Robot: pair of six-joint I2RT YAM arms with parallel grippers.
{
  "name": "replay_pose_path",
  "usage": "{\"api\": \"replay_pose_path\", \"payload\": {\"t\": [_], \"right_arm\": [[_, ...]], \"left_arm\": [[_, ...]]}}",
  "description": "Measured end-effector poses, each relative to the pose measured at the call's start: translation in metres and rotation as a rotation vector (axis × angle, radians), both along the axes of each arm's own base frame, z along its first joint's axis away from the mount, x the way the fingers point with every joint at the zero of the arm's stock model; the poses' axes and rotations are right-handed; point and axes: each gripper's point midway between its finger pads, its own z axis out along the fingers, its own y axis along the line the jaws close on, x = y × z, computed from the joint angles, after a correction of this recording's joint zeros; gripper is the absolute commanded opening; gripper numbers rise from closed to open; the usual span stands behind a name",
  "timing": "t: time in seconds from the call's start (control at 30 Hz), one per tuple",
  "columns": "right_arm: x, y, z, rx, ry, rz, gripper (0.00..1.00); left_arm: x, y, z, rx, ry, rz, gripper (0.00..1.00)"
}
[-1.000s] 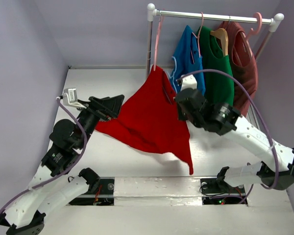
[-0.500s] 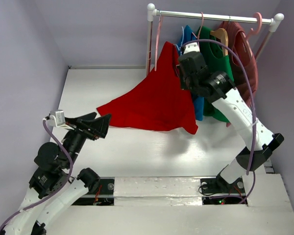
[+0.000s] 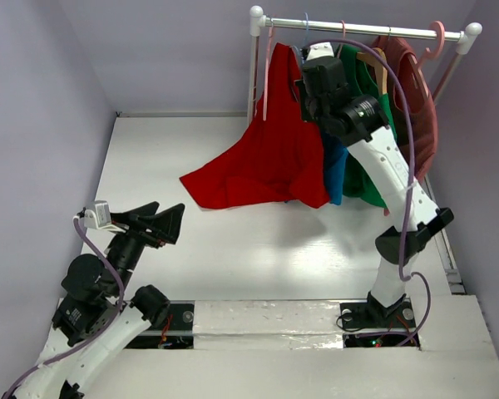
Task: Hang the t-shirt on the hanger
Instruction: Place the hanger at the clothesline.
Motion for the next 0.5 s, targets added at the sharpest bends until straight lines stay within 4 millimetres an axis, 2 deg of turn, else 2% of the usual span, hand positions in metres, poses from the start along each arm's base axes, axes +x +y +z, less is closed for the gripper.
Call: {"api": "replay_pose_path", "payload": {"t": [0.17,0.5], "right_arm": [[0.023,-0.002,-0.013,-0.029,0.014,-0.016,0.00],[0.035,0.000,-0.009,-0.004,-0.028,-0.015,0.00]], "left_arm": [[-0.001,0.001,0.001,-0.002,-0.004,0.002,0.99],[0.001,0.002,0.000,0.012,-0.005,0.008,0.99]]}}
